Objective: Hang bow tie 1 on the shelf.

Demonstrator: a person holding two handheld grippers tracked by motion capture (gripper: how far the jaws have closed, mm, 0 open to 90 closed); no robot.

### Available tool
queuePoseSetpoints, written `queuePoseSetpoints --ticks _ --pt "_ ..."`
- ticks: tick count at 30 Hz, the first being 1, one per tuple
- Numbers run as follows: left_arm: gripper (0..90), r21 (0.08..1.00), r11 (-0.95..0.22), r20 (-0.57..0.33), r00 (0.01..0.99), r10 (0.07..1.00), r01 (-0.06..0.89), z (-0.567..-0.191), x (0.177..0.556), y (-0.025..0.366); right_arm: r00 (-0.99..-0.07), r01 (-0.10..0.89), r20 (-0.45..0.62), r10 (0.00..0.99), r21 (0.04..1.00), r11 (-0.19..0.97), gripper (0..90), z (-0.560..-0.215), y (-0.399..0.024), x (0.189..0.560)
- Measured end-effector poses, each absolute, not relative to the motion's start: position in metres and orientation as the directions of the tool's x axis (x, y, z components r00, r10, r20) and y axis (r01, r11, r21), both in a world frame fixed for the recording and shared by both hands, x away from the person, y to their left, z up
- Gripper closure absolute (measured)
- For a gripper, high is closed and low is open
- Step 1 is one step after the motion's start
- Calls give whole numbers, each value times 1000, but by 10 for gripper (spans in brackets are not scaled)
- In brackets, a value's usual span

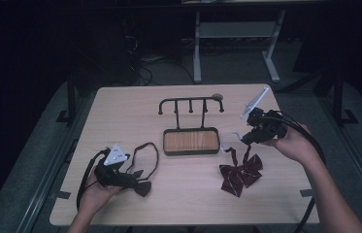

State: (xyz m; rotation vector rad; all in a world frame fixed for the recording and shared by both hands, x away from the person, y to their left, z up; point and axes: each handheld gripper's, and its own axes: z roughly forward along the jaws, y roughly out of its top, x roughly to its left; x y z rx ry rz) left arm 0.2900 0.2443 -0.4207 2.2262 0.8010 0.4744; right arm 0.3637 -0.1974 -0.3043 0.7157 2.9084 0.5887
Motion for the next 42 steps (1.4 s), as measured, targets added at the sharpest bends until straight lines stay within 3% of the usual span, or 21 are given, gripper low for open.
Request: queuePoseSetpoints --ticks 42 --pt "252 731 -550 91 741 665 404 -421 291 246 -889 410 -30 457 393 823 868 -268 -177 385"
